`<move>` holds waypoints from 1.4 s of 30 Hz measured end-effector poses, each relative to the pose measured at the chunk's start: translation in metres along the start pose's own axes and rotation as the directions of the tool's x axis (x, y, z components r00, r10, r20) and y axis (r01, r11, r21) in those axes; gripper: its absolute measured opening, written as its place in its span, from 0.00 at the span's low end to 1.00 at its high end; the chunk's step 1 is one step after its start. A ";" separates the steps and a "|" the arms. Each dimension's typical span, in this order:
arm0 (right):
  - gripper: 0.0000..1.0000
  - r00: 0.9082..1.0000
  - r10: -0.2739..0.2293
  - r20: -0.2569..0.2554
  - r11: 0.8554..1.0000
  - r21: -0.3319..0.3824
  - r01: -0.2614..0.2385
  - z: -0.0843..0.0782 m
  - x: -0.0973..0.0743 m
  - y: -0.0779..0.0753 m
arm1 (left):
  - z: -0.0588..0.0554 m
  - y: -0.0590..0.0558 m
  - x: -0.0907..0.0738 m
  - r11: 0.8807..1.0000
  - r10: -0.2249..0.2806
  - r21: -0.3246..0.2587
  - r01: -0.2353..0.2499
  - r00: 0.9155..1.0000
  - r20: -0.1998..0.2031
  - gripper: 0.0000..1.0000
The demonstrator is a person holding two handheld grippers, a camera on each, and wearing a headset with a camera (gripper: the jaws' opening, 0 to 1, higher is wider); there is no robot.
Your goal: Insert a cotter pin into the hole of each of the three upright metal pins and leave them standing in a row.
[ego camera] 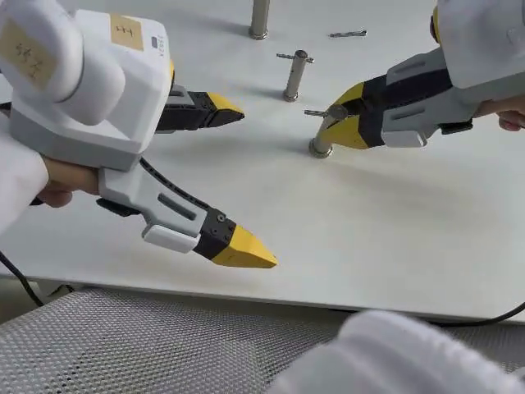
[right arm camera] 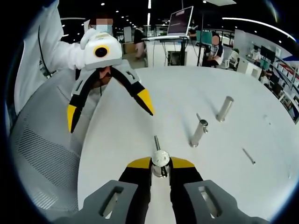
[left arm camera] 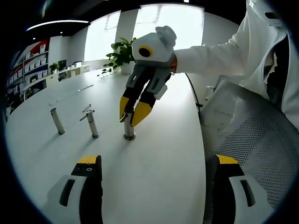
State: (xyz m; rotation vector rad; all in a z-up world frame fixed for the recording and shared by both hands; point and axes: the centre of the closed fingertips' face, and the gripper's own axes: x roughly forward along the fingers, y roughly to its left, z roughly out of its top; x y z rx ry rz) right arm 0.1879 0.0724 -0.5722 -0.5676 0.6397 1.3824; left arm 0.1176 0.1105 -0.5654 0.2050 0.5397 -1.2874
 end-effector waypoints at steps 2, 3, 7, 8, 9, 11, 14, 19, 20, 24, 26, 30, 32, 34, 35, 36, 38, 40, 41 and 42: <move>0.08 1.000 -0.005 -0.004 1.000 -0.004 0.005 0.000 0.000 -0.001 | 0.001 0.000 -0.001 1.000 0.008 -0.007 -0.008 1.000 0.010 0.99; 0.08 1.000 -0.012 -0.007 1.000 0.003 0.012 -0.001 0.000 -0.002 | 0.001 0.001 -0.002 1.000 0.014 -0.012 -0.014 1.000 0.011 0.99; 0.08 0.999 -0.038 -0.011 0.999 -0.008 0.038 -0.002 -0.002 -0.007 | -0.002 0.004 -0.004 0.999 0.036 -0.018 -0.035 0.999 0.009 0.99; 0.08 0.999 -0.043 -0.016 0.999 -0.011 0.043 -0.003 -0.003 -0.010 | -0.002 0.005 -0.005 0.999 0.043 -0.023 -0.042 0.999 0.012 0.99; 0.08 0.999 -0.047 -0.020 0.999 -0.012 0.046 -0.004 -0.004 -0.013 | -0.002 0.006 -0.006 0.999 0.047 -0.028 -0.047 0.999 0.013 0.99; 0.08 0.998 -0.061 -0.019 0.998 -0.006 0.061 -0.005 -0.007 -0.021 | -0.007 0.011 -0.007 0.998 0.054 -0.040 -0.054 0.998 0.009 0.99; 0.08 0.998 -0.069 -0.006 0.998 0.010 0.069 -0.005 -0.011 -0.031 | -0.013 0.018 -0.010 0.995 0.078 -0.061 -0.078 0.997 0.001 0.99; 0.08 0.997 -0.078 0.001 0.997 0.000 0.078 -0.007 -0.015 -0.047 | -0.013 0.025 -0.015 0.992 0.100 -0.079 -0.100 0.995 0.004 0.99; 0.08 0.997 -0.080 0.000 0.997 0.003 0.080 -0.008 -0.015 -0.051 | -0.013 0.026 -0.016 0.991 0.107 -0.081 -0.106 0.994 0.003 0.99; 0.08 0.996 -0.087 -0.007 0.996 -0.003 0.087 -0.010 -0.017 -0.060 | -0.012 0.028 -0.019 0.990 0.116 -0.085 -0.115 0.993 0.004 0.99; 0.08 0.996 -0.091 -0.011 0.996 -0.009 0.090 -0.014 -0.019 -0.075 | -0.012 0.028 -0.020 0.990 0.118 -0.082 -0.118 0.993 0.002 0.99; 0.08 0.995 -0.095 -0.006 0.995 -0.010 0.095 -0.013 -0.020 -0.083 | -0.013 0.029 -0.020 0.988 0.126 -0.094 -0.125 0.992 0.000 0.99; 0.08 0.995 -0.096 -0.007 0.995 -0.006 0.096 -0.012 -0.020 -0.083 | -0.012 0.031 -0.021 0.986 0.136 -0.098 -0.135 0.991 0.004 0.99; 0.08 0.996 -0.091 -0.013 0.996 -0.011 0.091 -0.014 -0.019 -0.087 | -0.010 0.032 -0.021 0.985 0.139 -0.104 -0.138 0.990 0.010 0.99; 0.08 0.996 -0.085 -0.014 0.996 -0.012 0.084 -0.014 -0.018 -0.087 | -0.009 0.032 -0.021 0.985 0.141 -0.104 -0.139 0.990 0.011 0.99; 0.08 0.997 -0.080 -0.015 0.997 -0.011 0.079 -0.015 -0.018 -0.087 | -0.009 0.032 -0.021 0.985 0.142 -0.105 -0.140 0.990 0.011 0.99; 0.08 0.997 -0.073 -0.016 0.997 -0.011 0.072 -0.016 -0.017 -0.086 | -0.010 0.032 -0.022 0.985 0.142 -0.103 -0.140 0.990 0.009 0.99; 0.08 0.998 -0.067 -0.019 0.998 -0.015 0.067 -0.016 -0.017 -0.085 | -0.009 0.032 -0.022 0.985 0.142 -0.103 -0.141 0.990 0.008 0.99; 0.08 0.998 -0.067 -0.019 0.998 -0.016 0.067 -0.015 -0.017 -0.083 | -0.009 0.032 -0.023 0.984 0.143 -0.105 -0.141 0.990 0.008 0.99; 0.08 0.998 -0.065 -0.019 0.998 -0.018 0.065 -0.015 -0.016 -0.082 | -0.010 0.032 -0.023 0.984 0.144 -0.104 -0.142 0.990 0.007 0.99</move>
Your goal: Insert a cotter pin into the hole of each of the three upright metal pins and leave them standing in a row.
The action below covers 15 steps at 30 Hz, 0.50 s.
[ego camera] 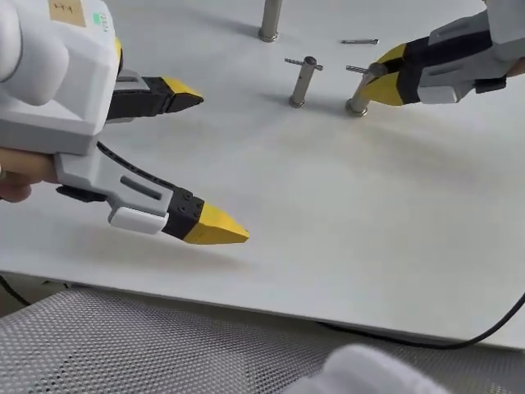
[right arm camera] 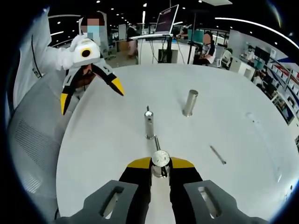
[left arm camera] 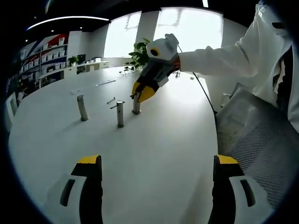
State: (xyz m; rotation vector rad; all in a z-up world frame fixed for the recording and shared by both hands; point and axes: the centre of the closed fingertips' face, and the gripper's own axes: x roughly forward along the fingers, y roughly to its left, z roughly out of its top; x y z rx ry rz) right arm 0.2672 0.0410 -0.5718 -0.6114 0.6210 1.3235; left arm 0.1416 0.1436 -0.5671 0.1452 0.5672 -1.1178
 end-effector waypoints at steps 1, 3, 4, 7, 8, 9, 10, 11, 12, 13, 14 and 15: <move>0.08 1.000 0.001 -0.001 1.000 0.003 -0.001 0.000 0.000 0.000 | 0.000 0.000 0.000 1.000 0.000 0.000 0.000 1.000 -0.002 0.99; 0.08 1.000 0.005 -0.003 1.000 0.002 -0.005 -0.002 0.001 -0.003 | -0.001 -0.001 -0.001 1.000 0.001 0.002 -0.001 1.000 -0.005 0.99; 0.08 1.000 0.009 -0.005 1.000 0.006 -0.009 -0.003 0.001 -0.003 | -0.001 0.000 -0.002 1.000 0.001 0.001 -0.001 1.000 -0.006 0.99; 0.08 1.000 0.018 0.009 1.000 0.024 -0.019 -0.005 0.001 -0.009 | -0.002 -0.001 -0.003 1.000 0.003 0.000 -0.003 1.000 -0.009 0.99; 0.08 1.000 0.021 0.011 0.999 0.025 -0.022 -0.005 0.001 -0.008 | -0.002 -0.001 -0.003 1.000 0.003 0.000 -0.003 1.000 -0.011 0.99; 0.08 1.000 0.026 0.012 0.999 0.027 -0.026 -0.005 0.001 -0.008 | -0.002 -0.001 -0.003 1.000 0.003 0.000 -0.003 1.000 -0.013 0.99; 0.08 1.000 0.027 0.013 0.999 0.027 -0.027 -0.005 0.001 -0.008 | -0.003 -0.001 -0.002 1.000 0.003 0.000 -0.003 1.000 -0.014 0.99; 0.08 0.999 0.038 0.022 0.999 0.013 -0.038 -0.004 0.001 -0.006 | -0.004 -0.002 -0.002 1.000 0.000 0.002 0.000 1.000 -0.021 0.99; 0.08 0.999 0.042 0.026 0.999 0.009 -0.042 -0.004 0.001 -0.006 | -0.005 -0.002 -0.001 1.000 -0.003 0.002 0.003 1.000 -0.023 0.99; 0.09 0.999 0.040 0.028 0.999 0.009 -0.040 -0.002 0.001 -0.001 | -0.005 -0.003 -0.001 1.000 -0.008 -0.007 0.008 1.000 -0.024 0.99; 0.09 0.999 0.041 0.030 0.999 0.012 -0.041 -0.002 0.001 0.000 | -0.006 -0.004 0.000 1.000 -0.009 -0.013 0.009 1.000 -0.025 0.99; 0.09 0.999 0.038 0.032 0.999 0.016 -0.039 -0.001 0.001 0.001 | -0.006 -0.004 0.000 1.000 -0.009 -0.011 0.009 1.000 -0.024 0.99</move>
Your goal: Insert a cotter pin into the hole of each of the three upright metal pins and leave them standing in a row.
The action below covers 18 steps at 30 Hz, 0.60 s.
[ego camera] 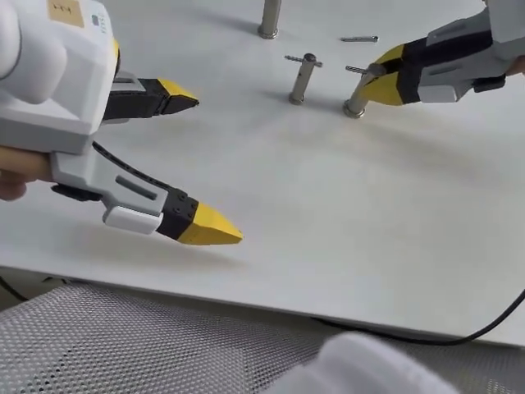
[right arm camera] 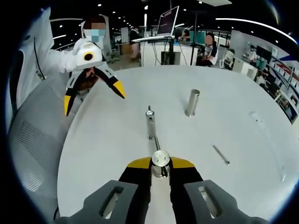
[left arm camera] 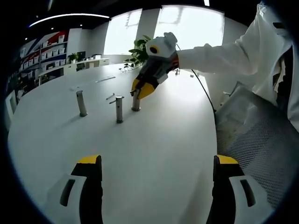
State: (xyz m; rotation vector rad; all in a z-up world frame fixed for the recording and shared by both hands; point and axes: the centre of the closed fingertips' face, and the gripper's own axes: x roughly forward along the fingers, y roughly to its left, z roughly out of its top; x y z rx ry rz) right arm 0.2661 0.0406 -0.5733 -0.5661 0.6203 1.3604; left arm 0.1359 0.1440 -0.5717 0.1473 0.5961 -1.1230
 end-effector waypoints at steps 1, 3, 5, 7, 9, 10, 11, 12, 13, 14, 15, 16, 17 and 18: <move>0.09 1.000 -0.001 0.002 1.000 -0.001 0.001 0.000 0.000 0.000 | -0.001 0.000 0.000 1.000 -0.001 0.003 0.001 1.000 -0.001 0.99; 0.09 1.000 -0.002 0.006 1.000 0.005 0.002 0.000 0.000 0.001 | -0.001 0.001 0.000 1.000 -0.005 0.000 0.005 1.000 0.000 0.99; 0.09 1.000 -0.005 0.006 1.000 0.009 0.005 0.000 0.000 0.001 | -0.002 0.001 0.001 1.000 -0.007 0.001 0.007 1.000 0.000 0.99; 0.16 1.000 -0.007 0.006 1.000 0.015 0.007 0.001 -0.001 0.003 | -0.002 0.001 0.001 1.000 -0.008 0.003 0.008 1.000 -0.002 0.99; 0.24 1.000 -0.020 0.019 1.000 0.023 0.020 0.003 -0.004 0.003 | -0.001 0.001 0.000 1.000 -0.008 0.005 0.008 1.000 0.000 0.99; 0.27 0.999 -0.023 0.028 0.999 0.029 0.022 0.005 -0.005 0.003 | 0.001 0.001 0.000 1.000 -0.009 0.004 0.009 1.000 0.004 0.99; 0.29 0.999 -0.025 0.039 0.999 0.040 0.024 0.007 -0.007 0.005 | 0.004 0.001 -0.001 1.000 -0.009 -0.008 0.009 1.000 0.024 0.99; 0.30 0.999 -0.028 0.047 0.999 0.038 0.026 0.008 -0.009 0.007 | 0.007 0.001 -0.001 1.000 -0.009 -0.016 0.009 0.999 0.033 0.99; 0.31 0.998 -0.032 0.050 0.999 0.037 0.030 0.009 -0.011 0.009 | 0.008 0.002 -0.002 1.000 -0.007 -0.016 0.008 0.999 0.039 0.99; 0.33 0.998 -0.035 0.050 0.999 0.043 0.033 0.010 -0.014 0.013 | 0.011 0.002 -0.003 1.000 -0.004 -0.016 0.005 0.999 0.047 0.99; 0.35 0.998 -0.040 0.052 0.998 0.049 0.037 0.010 -0.017 0.015 | 0.012 0.002 -0.003 1.000 -0.003 -0.017 0.004 0.999 0.052 0.99; 0.38 0.997 -0.045 0.057 0.998 0.054 0.042 0.007 -0.017 0.014 | 0.014 0.002 -0.004 1.000 -0.003 -0.017 0.004 0.998 0.057 0.99; 0.41 0.997 -0.054 0.062 0.997 0.061 0.050 0.007 -0.019 0.016 | 0.015 0.002 -0.004 1.000 -0.002 -0.017 0.003 0.998 0.060 0.99; 0.46 0.995 -0.068 0.068 0.995 0.077 0.063 0.007 -0.023 0.022 | 0.017 0.002 -0.005 1.000 -0.001 -0.017 0.002 0.998 0.065 0.99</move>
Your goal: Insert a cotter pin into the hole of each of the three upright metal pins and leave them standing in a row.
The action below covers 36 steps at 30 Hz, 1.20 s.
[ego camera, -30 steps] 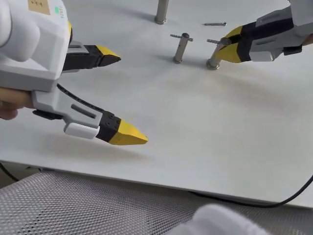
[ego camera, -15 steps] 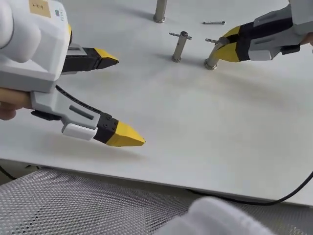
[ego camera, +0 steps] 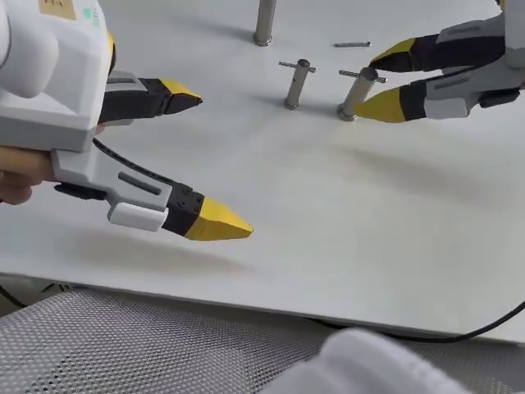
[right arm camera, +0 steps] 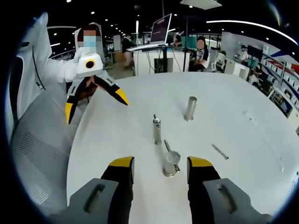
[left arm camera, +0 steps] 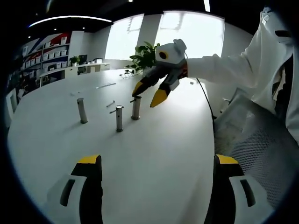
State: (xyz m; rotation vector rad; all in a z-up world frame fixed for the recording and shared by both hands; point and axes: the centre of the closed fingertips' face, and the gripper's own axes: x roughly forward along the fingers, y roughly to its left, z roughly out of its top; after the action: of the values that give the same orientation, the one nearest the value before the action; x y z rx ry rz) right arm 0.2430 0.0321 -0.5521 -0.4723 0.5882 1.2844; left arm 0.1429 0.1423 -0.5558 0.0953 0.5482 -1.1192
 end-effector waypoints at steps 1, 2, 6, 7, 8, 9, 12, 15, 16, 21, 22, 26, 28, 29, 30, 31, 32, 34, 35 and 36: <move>0.51 1.000 -0.017 0.023 1.000 0.002 0.017 0.001 -0.004 0.004 | 0.001 0.000 0.000 1.000 0.002 0.001 -0.002 1.000 0.004 0.99; 0.57 0.999 -0.021 0.031 1.000 0.012 0.020 -0.001 -0.005 0.004 | 0.002 0.001 -0.001 1.000 0.003 0.001 -0.003 1.000 0.006 0.99; 0.69 0.999 -0.041 0.012 0.998 0.043 0.041 -0.010 -0.016 0.024 | 0.007 0.001 -0.002 1.000 0.004 0.001 -0.004 1.000 0.023 0.99; 0.70 0.999 -0.049 0.019 0.998 0.050 0.048 -0.010 -0.019 0.026 | 0.008 0.000 -0.003 1.000 0.004 -0.002 -0.004 1.000 0.028 0.99; 0.71 0.997 -0.066 0.039 0.995 0.078 0.062 -0.009 -0.023 0.030 | 0.011 0.000 -0.004 1.000 0.006 -0.008 -0.006 0.999 0.039 0.99; 0.74 0.996 -0.075 0.042 0.992 0.100 0.071 -0.010 -0.026 0.033 | 0.012 0.000 -0.004 1.000 0.007 -0.012 -0.007 0.999 0.045 0.99; 0.82 0.994 -0.102 0.034 0.987 0.130 0.097 -0.016 -0.033 0.040 | 0.015 0.000 -0.008 1.000 0.007 -0.025 -0.006 0.998 0.066 0.99; 0.87 0.993 -0.122 0.003 0.976 0.180 0.119 -0.028 -0.039 0.046 | 0.016 0.000 -0.011 0.999 0.012 -0.041 -0.009 0.997 0.080 0.99; 0.89 0.991 -0.132 0.009 0.973 0.190 0.128 -0.030 -0.041 0.045 | 0.015 0.001 -0.011 0.999 0.013 -0.043 -0.010 0.997 0.080 0.99; 0.98 0.981 -0.193 -0.002 0.950 0.249 0.187 -0.041 -0.046 0.041 | 0.020 0.008 -0.014 0.996 0.041 -0.081 -0.033 0.993 0.110 0.99; 0.98 0.979 -0.202 -0.002 0.945 0.261 0.196 -0.043 -0.048 0.041 | 0.021 0.009 -0.015 0.996 0.045 -0.084 -0.036 0.992 0.115 0.99; 0.98 0.977 -0.212 0.013 0.934 0.296 0.199 -0.040 -0.050 0.044 | 0.033 0.020 -0.017 0.995 0.077 -0.078 -0.066 0.987 0.138 0.99; 0.98 0.977 -0.213 0.013 0.934 0.296 0.200 -0.040 -0.050 0.045 | 0.039 0.027 -0.017 0.993 0.097 -0.076 -0.086 0.984 0.153 0.99; 0.98 0.977 -0.211 0.021 0.933 0.301 0.195 -0.038 -0.050 0.047 | 0.044 0.033 -0.018 0.992 0.112 -0.076 -0.101 0.980 0.162 0.99; 0.98 0.977 -0.209 0.029 0.932 0.308 0.190 -0.036 -0.049 0.049 | 0.050 0.041 -0.018 0.990 0.133 -0.077 -0.121 0.975 0.178 0.99; 0.98 0.977 -0.212 0.032 0.931 0.310 0.192 -0.036 -0.050 0.049 | 0.052 0.044 -0.018 0.989 0.140 -0.077 -0.128 0.973 0.182 0.99; 0.98 0.976 -0.215 0.034 0.931 0.308 0.194 -0.035 -0.050 0.049 | 0.057 0.052 -0.017 0.986 0.159 -0.077 -0.146 0.969 0.190 0.99; 0.98 0.975 -0.218 0.033 0.930 0.310 0.197 -0.035 -0.051 0.051 | 0.067 0.065 -0.017 0.981 0.193 -0.067 -0.182 0.956 0.221 0.99; 0.98 0.975 -0.221 0.035 0.929 0.312 0.200 -0.035 -0.051 0.050 | 0.073 0.070 -0.016 0.979 0.203 -0.060 -0.194 0.950 0.239 0.99; 0.98 0.973 -0.225 0.040 0.928 0.314 0.201 -0.034 -0.053 0.052 | 0.078 0.076 -0.015 0.978 0.209 -0.060 -0.200 0.945 0.252 0.98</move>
State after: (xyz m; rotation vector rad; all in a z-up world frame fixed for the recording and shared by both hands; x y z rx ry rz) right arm 0.1787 -0.0170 -0.5445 -0.2190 0.6422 0.9762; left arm 0.2332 0.1623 -0.4959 -0.0229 0.3164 -0.9017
